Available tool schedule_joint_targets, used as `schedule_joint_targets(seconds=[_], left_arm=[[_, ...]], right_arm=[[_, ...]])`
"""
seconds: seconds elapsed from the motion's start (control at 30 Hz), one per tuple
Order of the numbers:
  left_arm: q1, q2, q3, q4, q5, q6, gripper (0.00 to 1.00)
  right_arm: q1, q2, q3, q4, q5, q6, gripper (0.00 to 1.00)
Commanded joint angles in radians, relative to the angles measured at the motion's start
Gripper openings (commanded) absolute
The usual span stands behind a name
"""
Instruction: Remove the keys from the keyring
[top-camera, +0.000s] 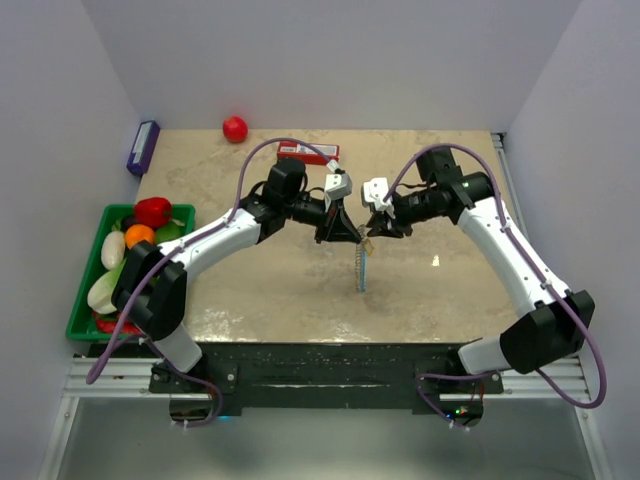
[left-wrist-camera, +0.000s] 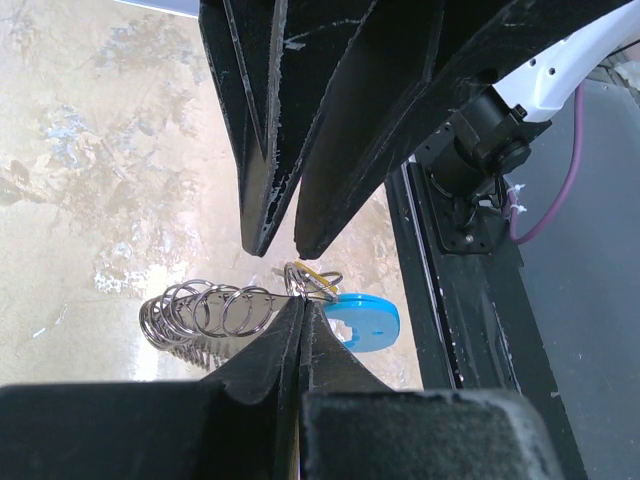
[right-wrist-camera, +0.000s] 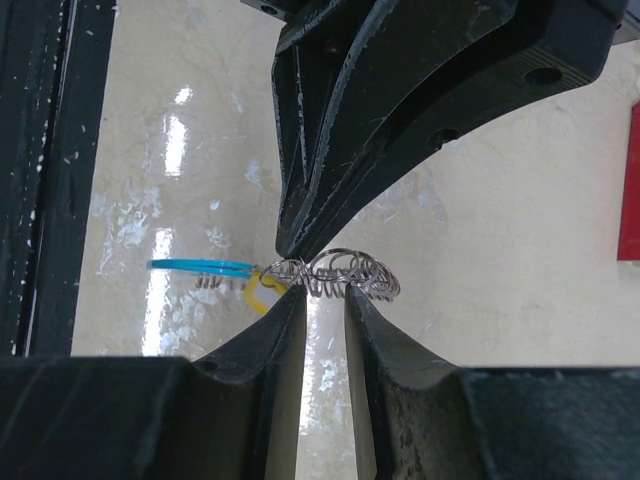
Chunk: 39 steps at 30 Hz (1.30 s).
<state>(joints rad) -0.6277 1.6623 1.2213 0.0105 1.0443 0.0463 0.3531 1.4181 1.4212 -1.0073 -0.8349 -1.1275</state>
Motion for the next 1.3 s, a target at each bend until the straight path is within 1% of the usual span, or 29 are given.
schedule_joint_targets(seconds=[0.0,0.5,0.8,0.93,1.0,1.1,1.27], left_arm=[[0.003,-0.024,0.044,0.036,0.029,0.015,0.00],[0.003,-0.015,0.053,0.034,0.034,0.010,0.00],[0.003,-0.021,0.049,0.031,0.034,0.015,0.00],[0.003,-0.027,0.046,0.031,0.037,0.015,0.00],[0.002,-0.029,0.046,0.031,0.040,0.012,0.00],[0.002,-0.029,0.047,0.032,0.040,0.012,0.00],[0.003,-0.033,0.049,0.028,0.033,0.015,0.00]], right_arm=[[0.006,-0.004,0.024,-0.020,-0.047,-0.015,0.26],[0.026,0.019,0.001,-0.011,-0.044,-0.020,0.26],[0.024,0.027,-0.013,0.004,-0.033,-0.012,0.24],[0.026,0.027,-0.007,0.007,-0.035,-0.009,0.14],[0.024,0.036,-0.004,0.006,-0.032,-0.009,0.10],[0.026,0.053,0.005,-0.020,-0.041,-0.029,0.00],[0.024,0.062,0.012,-0.054,-0.053,-0.052,0.00]])
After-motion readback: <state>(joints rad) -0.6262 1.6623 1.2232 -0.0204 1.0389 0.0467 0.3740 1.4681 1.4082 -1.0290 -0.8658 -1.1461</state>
